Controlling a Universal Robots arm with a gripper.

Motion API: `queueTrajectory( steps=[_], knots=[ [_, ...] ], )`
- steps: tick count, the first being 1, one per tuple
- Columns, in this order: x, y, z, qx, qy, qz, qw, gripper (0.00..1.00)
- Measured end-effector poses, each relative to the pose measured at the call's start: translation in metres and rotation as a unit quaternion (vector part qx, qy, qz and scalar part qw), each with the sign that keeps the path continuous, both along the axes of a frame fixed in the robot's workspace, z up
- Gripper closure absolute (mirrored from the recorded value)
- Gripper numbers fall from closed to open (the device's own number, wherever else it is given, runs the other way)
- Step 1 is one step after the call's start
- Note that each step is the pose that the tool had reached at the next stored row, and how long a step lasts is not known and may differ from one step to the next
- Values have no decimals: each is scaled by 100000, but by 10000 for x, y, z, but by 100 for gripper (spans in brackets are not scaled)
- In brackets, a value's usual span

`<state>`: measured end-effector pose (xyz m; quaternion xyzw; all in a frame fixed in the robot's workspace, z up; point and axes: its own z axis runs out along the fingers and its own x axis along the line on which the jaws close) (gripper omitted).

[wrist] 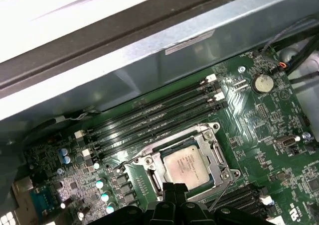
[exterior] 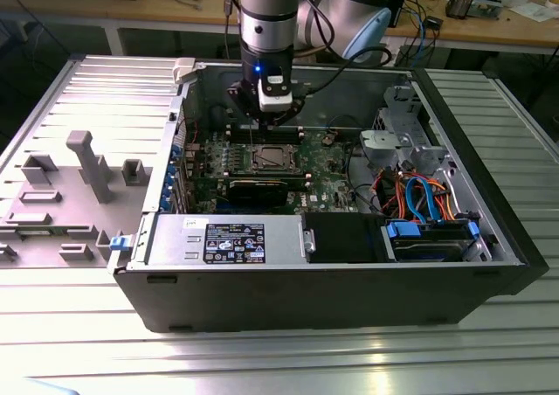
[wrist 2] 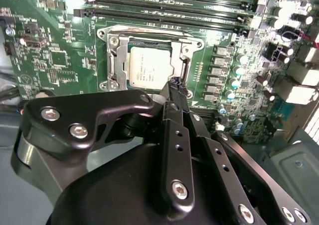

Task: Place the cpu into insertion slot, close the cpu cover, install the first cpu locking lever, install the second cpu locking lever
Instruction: 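Install the first cpu locking lever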

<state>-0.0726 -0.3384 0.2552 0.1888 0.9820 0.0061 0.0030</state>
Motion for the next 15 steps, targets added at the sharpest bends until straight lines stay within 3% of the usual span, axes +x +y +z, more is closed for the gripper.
queueTrajectory(
  steps=[11,15],
  knots=[
    [1,0,0,15,-12,338,99999,89],
    [0,0,28,6,-6,337,99999,89]
  ],
)
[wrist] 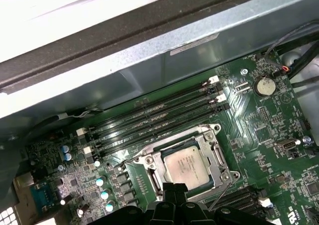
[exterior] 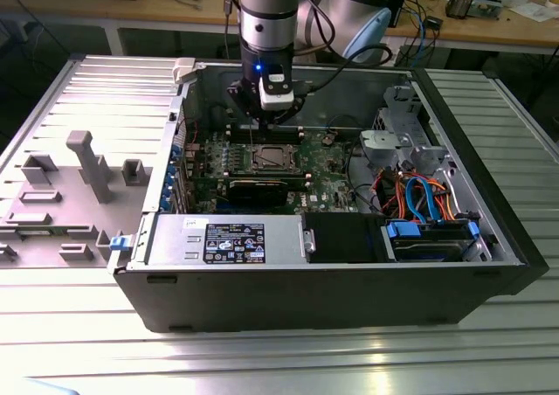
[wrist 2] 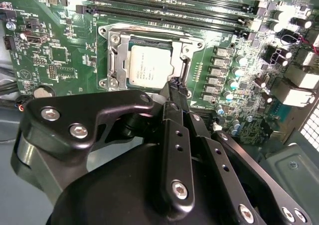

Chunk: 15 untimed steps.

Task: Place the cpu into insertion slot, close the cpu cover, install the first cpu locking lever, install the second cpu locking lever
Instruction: 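Install the first cpu locking lever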

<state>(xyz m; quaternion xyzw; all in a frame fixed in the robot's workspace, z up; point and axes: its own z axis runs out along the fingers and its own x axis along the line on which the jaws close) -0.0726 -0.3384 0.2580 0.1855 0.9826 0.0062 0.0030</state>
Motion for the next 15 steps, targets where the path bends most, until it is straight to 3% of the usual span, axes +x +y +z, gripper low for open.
queueTrajectory(
  steps=[4,8,11,15],
  knots=[
    [0,0,21,10,-7,141,100000,89],
    [0,0,22,4,0,3059,99953,89],
    [0,0,22,2,1,6878,99763,89],
    [0,0,22,3,1,9631,99535,89]
  ],
)
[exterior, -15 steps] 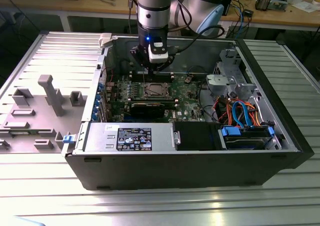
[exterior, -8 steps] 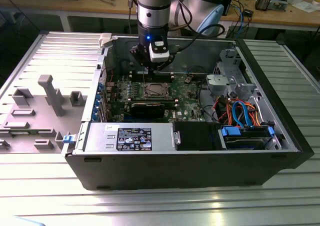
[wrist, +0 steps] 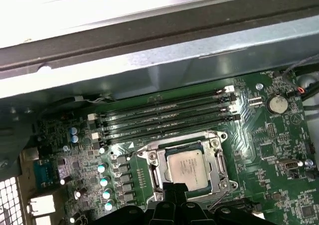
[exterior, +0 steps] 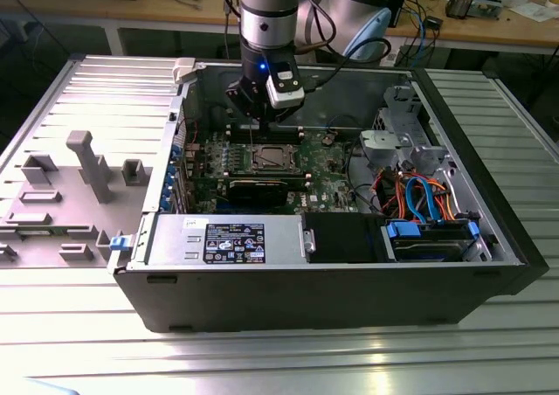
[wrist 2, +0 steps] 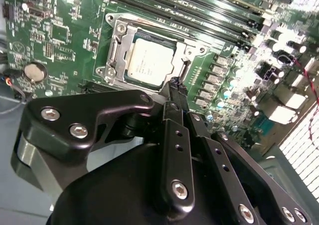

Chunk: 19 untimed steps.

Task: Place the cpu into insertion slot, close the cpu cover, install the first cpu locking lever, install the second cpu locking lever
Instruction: 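Install the first cpu locking lever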

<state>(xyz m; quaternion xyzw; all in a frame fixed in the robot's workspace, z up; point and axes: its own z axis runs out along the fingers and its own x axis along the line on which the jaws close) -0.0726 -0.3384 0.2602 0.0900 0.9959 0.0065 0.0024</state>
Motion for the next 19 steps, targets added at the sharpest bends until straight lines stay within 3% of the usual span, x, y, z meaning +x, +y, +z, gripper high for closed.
queueTrajectory(
  steps=[8,12,15,17,19],
  knots=[
    [-231,0,-2,91,-22,674,99998,89],
    [-284,0,-2,87,-16,1651,99986,89],
    [-286,0,-4,86,-14,4480,99900,89],
    [-285,0,-6,89,-15,6676,99777,89],
    [-285,0,-6,91,-16,6951,99758,89]
  ],
)
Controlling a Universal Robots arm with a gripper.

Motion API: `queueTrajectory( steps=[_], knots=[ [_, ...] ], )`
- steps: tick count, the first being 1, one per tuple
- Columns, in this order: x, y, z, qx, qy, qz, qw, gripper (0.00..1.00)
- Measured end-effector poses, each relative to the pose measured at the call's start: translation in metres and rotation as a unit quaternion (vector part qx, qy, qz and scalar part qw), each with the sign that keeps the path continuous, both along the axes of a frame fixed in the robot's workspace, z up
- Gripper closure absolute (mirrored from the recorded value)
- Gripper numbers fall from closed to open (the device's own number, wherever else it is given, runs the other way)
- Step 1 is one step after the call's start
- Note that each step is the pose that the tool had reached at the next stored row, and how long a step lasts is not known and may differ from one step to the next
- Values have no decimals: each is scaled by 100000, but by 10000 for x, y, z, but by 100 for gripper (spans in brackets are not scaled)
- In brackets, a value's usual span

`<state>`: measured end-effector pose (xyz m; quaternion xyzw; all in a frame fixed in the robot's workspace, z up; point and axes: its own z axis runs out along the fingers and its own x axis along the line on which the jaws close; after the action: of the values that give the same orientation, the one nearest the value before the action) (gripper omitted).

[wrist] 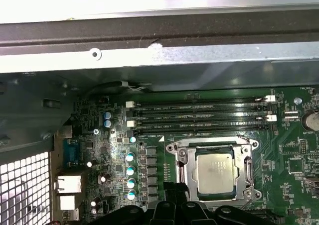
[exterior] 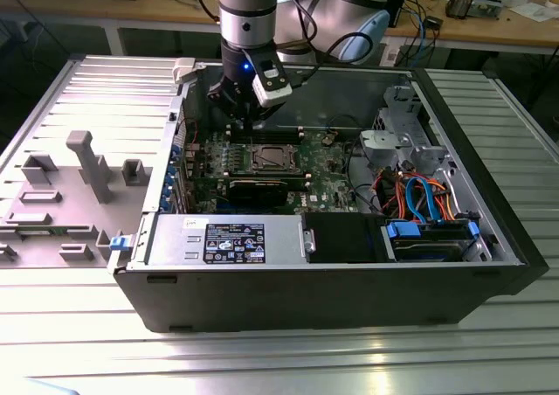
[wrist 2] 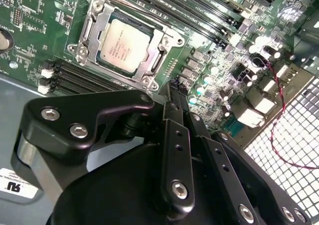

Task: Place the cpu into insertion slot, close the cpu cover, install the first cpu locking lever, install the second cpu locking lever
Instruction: 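Install the first cpu locking lever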

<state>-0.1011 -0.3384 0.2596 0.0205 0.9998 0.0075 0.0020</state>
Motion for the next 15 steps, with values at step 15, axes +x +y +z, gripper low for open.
queueTrajectory(
  steps=[15],
  knots=[
    [-10,-2,-6,10,-9,3364,99943,89]
  ],
)
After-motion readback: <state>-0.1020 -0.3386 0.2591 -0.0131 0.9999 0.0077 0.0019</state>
